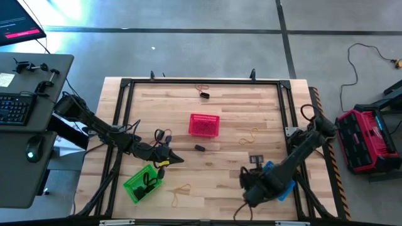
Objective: Sort rubber bands into baskets
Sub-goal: Put the yellow rubber band into the blue bin
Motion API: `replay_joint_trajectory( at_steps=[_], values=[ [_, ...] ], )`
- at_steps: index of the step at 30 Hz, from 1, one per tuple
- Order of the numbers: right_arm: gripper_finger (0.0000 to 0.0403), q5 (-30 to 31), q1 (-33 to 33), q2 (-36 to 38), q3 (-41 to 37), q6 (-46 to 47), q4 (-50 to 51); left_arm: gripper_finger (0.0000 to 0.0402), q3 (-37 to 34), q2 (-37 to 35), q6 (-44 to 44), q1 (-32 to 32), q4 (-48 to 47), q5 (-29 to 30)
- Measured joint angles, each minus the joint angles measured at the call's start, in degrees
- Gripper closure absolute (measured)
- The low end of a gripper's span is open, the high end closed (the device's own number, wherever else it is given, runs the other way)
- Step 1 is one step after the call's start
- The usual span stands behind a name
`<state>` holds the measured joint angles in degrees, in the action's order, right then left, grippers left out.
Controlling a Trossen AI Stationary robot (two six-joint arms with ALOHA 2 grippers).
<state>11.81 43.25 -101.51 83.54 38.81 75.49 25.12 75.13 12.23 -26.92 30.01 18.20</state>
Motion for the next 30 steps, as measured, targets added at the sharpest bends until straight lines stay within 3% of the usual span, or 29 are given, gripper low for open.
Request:
replay_joint_trajectory(
  at_steps=[6, 16, 19, 26, 30],
  values=[
    [0.0403, -0.1, 6.69, 0.04, 3.4, 15.09, 10.57, 0.0401, 0.0, 0.0, 2.48, 1.61, 0.71, 0.58],
    [0.0403, -0.6, 11.9, 0.04, -4.5, 27.03, 10.76, 0.0401, 2.72, 3.12, 1.77, 4.44, 0.6, -1.57],
    [0.0403, -2.66, 11.82, 0.09, -8.48, 29.02, 8.06, 0.0401, 4.74, 5.4, 1.14, 4.45, -0.46, -2.07],
    [0.0403, -5.98, 10.49, 5.48, -21.29, 30.17, -10.76, 0.0401, 7.15, 8.87, 0.12, 4.49, -0.67, -2.11],
    [0.0403, -8.27, 10.3, 9.48, -27.01, 32.22, -13.25, 0.0401, 8.39, 9.82, 0.69, 5.08, -1.95, -2.26]
  ],
)
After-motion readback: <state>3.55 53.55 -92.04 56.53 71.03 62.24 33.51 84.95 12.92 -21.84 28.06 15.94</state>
